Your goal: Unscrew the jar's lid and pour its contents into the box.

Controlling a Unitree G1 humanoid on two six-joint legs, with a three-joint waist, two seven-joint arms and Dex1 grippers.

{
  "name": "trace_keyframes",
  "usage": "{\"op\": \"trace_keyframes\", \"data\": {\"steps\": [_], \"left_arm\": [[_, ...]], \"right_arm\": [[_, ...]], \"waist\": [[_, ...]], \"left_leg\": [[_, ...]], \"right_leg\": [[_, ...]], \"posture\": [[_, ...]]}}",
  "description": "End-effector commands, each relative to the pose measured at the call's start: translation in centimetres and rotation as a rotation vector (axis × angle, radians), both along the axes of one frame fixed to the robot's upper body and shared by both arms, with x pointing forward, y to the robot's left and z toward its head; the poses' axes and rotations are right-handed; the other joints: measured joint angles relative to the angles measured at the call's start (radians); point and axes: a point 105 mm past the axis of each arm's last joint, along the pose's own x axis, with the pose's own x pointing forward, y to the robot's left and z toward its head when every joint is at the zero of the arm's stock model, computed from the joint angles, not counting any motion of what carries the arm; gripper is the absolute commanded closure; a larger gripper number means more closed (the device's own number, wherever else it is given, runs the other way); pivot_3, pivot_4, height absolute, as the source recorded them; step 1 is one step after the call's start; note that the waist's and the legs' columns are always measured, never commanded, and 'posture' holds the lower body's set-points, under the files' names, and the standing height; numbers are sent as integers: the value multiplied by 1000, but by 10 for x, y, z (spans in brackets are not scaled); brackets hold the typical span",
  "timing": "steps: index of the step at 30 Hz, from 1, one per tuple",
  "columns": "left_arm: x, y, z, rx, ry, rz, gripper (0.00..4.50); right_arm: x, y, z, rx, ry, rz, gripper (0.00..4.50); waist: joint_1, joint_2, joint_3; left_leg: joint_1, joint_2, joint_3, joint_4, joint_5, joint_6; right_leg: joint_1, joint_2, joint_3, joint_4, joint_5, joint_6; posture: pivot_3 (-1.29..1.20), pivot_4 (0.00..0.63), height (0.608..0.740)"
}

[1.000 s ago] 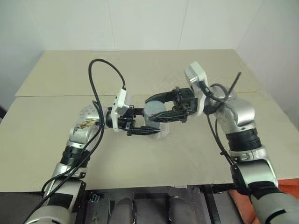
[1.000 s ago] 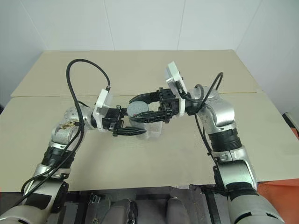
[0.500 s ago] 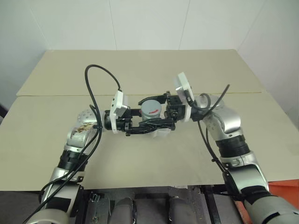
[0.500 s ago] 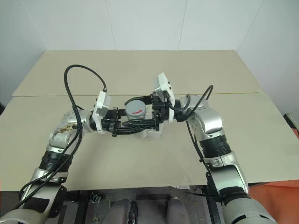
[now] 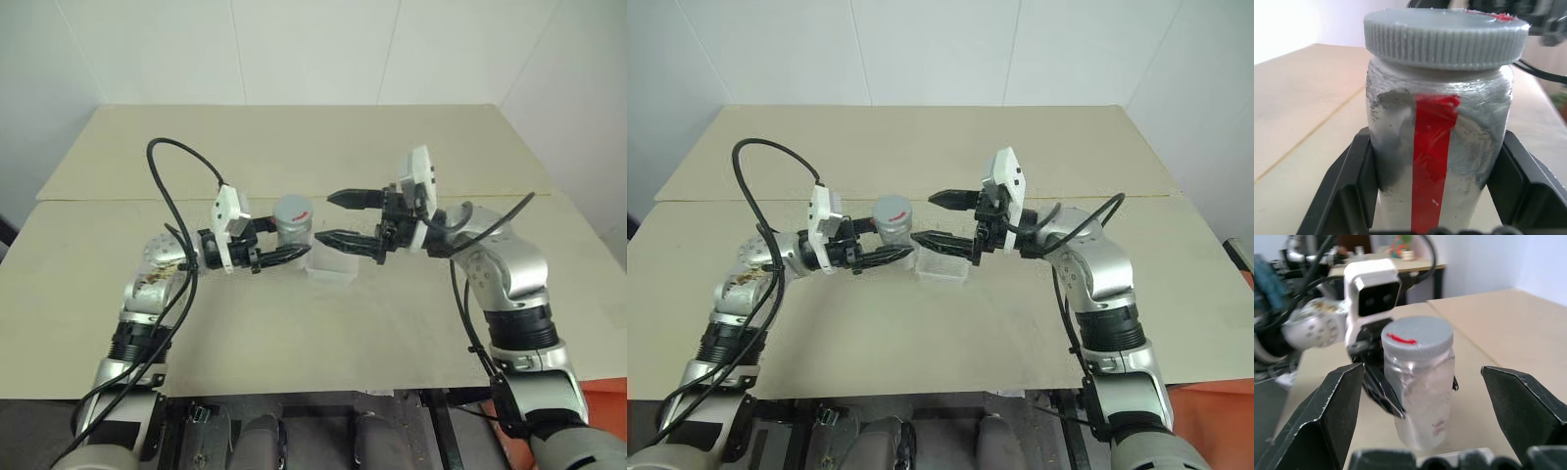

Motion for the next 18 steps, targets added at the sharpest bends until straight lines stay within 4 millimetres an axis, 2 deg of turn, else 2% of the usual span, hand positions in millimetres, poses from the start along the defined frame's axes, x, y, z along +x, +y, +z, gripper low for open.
{"op": "trace_keyframes", "data": {"steps": [1,6,10,18], "left_arm": [[7,6,12,-53,-73,113,1838],[19,8,16,-115,-66,247,1838],[23,2,14,-122,-59,277,1838],[26,-6,12,-123,-36,312,1838]], "right_arm": [[-2,-6,15,50,-79,-149,55],[2,1,29,100,-121,-311,55],[4,12,37,100,-136,-352,55],[5,34,32,97,-145,-383,55]], "waist": [[1,0,0],[-3,0,0],[-2,0,0],[-2,0,0]], "left_leg": [[0,0,0,0,0,0],[1,0,0,-1,0,0],[0,0,0,-1,0,0],[0,-1,0,-1,0,0]], "right_leg": [[0,0,0,0,0,0],[-1,0,1,1,0,0],[-1,0,1,1,0,0],[-1,0,0,1,0,0]], "posture": [[0,150,740],[0,150,740],[0,150,740],[0,150,740]]}}
